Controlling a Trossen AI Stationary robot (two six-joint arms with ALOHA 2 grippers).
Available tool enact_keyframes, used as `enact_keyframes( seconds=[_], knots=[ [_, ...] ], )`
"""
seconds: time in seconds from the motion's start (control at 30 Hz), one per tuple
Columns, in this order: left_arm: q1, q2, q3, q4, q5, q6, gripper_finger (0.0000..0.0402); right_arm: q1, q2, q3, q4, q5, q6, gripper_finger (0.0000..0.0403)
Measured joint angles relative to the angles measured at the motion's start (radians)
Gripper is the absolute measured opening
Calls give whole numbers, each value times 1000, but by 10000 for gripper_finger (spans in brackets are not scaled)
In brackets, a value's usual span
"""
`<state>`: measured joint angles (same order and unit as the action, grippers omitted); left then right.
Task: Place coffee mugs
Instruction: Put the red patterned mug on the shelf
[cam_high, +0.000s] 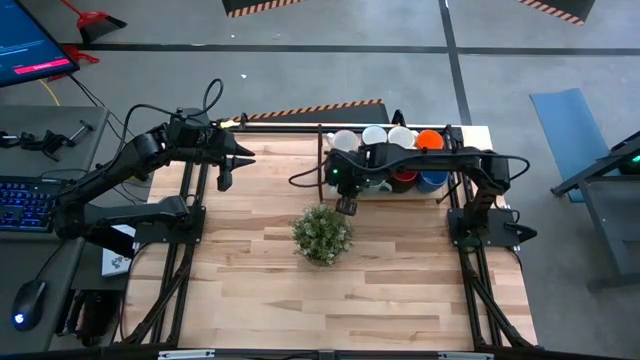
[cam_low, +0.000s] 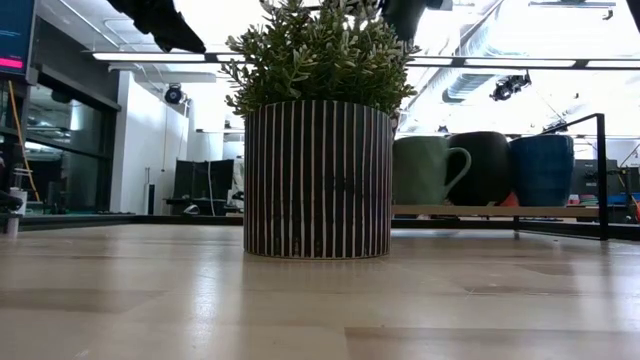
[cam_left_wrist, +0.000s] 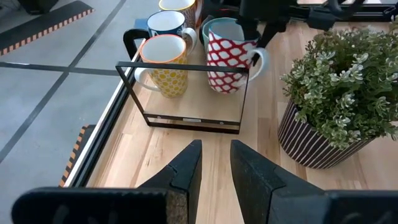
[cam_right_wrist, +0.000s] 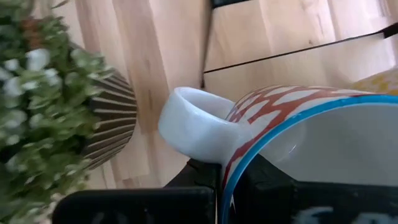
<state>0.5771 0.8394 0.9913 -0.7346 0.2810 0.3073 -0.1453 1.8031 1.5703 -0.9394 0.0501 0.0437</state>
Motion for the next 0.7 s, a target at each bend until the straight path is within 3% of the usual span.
enact_keyframes(
  seconds=[0.7],
  knots=[
    [0,0,0,0,-2,1,76,-18,39,-3,53,-89,0,0]
  ],
)
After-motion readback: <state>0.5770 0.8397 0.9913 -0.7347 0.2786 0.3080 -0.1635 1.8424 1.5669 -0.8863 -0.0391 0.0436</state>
